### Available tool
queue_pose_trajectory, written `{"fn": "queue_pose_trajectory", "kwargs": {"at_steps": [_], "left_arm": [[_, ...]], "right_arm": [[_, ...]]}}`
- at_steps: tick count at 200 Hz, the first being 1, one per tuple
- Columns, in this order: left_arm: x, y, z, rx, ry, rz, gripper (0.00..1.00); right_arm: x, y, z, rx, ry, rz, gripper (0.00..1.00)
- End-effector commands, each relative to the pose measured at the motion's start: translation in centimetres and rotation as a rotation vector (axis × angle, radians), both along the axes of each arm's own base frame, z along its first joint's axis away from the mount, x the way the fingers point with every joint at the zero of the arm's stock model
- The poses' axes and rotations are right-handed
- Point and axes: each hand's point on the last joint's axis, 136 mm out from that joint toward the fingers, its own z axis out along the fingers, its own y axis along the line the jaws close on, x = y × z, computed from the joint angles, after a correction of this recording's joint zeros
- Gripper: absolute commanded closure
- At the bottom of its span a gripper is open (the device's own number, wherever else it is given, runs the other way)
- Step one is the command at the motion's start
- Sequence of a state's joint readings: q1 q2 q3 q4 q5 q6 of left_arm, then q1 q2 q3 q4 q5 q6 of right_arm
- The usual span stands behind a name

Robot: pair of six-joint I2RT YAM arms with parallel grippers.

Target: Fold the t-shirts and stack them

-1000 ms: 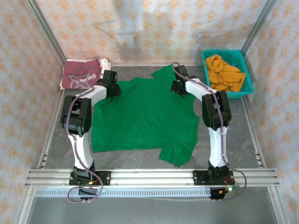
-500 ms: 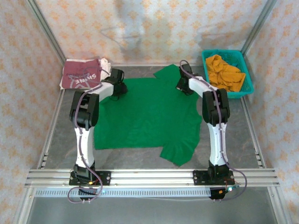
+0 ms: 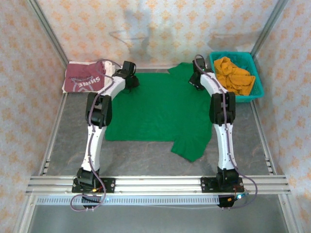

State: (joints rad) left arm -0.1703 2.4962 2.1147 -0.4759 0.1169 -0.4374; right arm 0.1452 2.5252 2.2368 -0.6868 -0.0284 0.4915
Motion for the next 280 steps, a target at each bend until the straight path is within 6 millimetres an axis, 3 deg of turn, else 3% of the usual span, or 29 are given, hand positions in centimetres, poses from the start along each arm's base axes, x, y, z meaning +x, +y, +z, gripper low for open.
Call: {"fn": "queue_pose_trajectory", "kwargs": {"at_steps": [1, 18, 35, 53, 66, 88, 102, 117, 138, 166, 221, 257, 280], "left_arm": [[-1.7, 1.2, 6.5, 0.025, -0.063, 0.033, 0.65], [-4.4, 2.0, 11.5, 0.015, -0.17, 0.049, 0.63], [-8.7, 3.0, 15.0, 0.014, -0.24, 0.067, 0.58], [-14.3, 4.7, 14.7, 0.044, -0.211, 0.099, 0.56], [-18.7, 6.0, 13.4, 0.071, -0.154, 0.117, 0.55], [-25.8, 8.3, 10.8, 0.079, -0.039, 0.165, 0.54], [-29.5, 8.7, 8.2, 0.015, 0.066, 0.181, 0.49], [-32.6, 9.0, 5.9, -0.009, 0.189, 0.193, 0.49], [-34.6, 9.1, 3.4, -0.043, 0.296, 0.225, 0.49], [-35.1, 8.8, 1.3, -0.094, 0.354, 0.226, 0.49], [-37.2, 8.4, -0.8, -0.095, 0.443, 0.221, 0.49], [-38.5, 8.4, -1.3, -0.072, 0.478, 0.216, 0.51], [-38.1, 8.5, -1.8, -0.073, 0.45, 0.216, 0.51]], "right_arm": [[-1.9, 1.2, 6.4, 0.004, -0.011, 0.066, 0.94], [-4.2, 2.6, 11.1, -0.015, -0.086, 0.122, 0.83], [-7.9, 4.8, 15.2, -0.021, -0.199, 0.212, 0.74], [-13.5, 8.7, 17.5, -0.014, -0.337, 0.388, 0.66], [-18.5, 11.1, 16.4, -0.037, -0.374, 0.536, 0.57], [-25.6, 11.7, 13.2, -0.06, -0.331, 0.616, 0.55], [-29.2, 11.1, 10.9, -0.085, -0.272, 0.624, 0.54], [-31.5, 10.7, 9.2, -0.089, -0.232, 0.641, 0.53], [-33.2, 9.7, 8.2, -0.147, -0.218, 0.637, 0.52], [-34.6, 9.7, 6.3, -0.193, -0.18, 0.701, 0.52], [-34.7, 8.8, 4.6, -0.213, -0.227, 0.679, 0.5], [-34.6, 8.8, 4.8, -0.221, -0.229, 0.682, 0.5], [-34.6, 8.8, 4.8, -0.213, -0.253, 0.673, 0.5]]}}
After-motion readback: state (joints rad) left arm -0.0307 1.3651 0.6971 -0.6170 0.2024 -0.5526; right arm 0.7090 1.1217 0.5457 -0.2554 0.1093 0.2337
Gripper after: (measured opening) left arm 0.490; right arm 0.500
